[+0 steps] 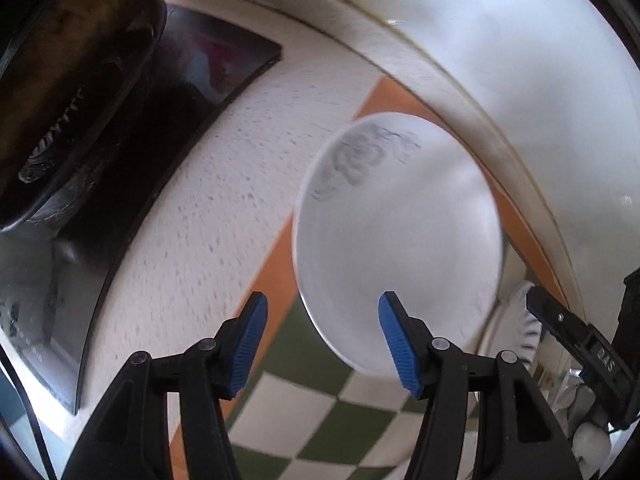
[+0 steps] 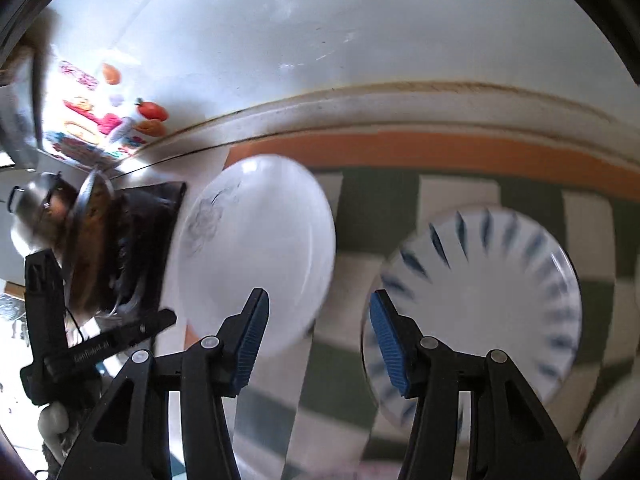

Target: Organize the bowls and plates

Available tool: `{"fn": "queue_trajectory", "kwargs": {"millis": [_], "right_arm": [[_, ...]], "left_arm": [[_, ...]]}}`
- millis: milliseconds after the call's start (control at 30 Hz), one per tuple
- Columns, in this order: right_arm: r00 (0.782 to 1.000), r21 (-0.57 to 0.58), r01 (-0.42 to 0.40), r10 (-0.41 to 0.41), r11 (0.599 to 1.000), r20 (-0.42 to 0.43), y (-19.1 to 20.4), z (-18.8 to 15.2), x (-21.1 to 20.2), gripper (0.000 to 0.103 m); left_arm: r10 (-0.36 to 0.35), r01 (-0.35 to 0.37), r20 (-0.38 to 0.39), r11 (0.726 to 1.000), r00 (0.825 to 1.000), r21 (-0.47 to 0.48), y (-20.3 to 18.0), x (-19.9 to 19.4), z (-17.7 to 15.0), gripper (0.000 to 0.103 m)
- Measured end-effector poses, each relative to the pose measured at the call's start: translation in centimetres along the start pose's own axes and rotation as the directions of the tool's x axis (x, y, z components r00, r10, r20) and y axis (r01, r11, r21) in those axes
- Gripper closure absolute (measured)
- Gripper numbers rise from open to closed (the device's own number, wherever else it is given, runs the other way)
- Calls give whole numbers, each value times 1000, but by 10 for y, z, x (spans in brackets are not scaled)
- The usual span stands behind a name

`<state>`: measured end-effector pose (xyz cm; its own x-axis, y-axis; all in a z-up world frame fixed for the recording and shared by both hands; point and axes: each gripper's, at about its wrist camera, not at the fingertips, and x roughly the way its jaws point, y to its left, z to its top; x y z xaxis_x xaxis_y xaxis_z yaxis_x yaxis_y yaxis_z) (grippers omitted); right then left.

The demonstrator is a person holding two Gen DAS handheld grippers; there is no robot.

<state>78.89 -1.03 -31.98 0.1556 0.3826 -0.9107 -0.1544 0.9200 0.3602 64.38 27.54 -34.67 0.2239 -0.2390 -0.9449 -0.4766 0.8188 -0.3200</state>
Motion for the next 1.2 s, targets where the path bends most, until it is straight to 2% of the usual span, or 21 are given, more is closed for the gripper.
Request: {"fn": "queue_trajectory", "kwargs": {"millis": [233,333,400,467,800,1200], "right_arm": [[996,-16,32,-33,999,-83,-1,43,65,51],[994,13,10,-9,1000,-107,-9,52,80,67],[994,29,3,0,1000,-113,-14,55,86,83],[993,40,-21,25,999,-112,-16,56,89,87],[998,-13,-11,10,1000,-65,-9,43,80,90],[999,-2,-48,48,999,1,-5,10,42,92]], "left_arm": [[-19,20,-26,999,999,33,-5,20,24,50],[-12,13,-19,999,1000,53,-8,22,31,64],[2,-2,-10,998,1000,69,-7,23,36,72],[10,-10,-3,997,1000,82,-5,24,38,76],[14,-17,30,994,999,110,-9,18,36,77],[-4,-9,76,986,997,169,-25,-18,12,77]]}}
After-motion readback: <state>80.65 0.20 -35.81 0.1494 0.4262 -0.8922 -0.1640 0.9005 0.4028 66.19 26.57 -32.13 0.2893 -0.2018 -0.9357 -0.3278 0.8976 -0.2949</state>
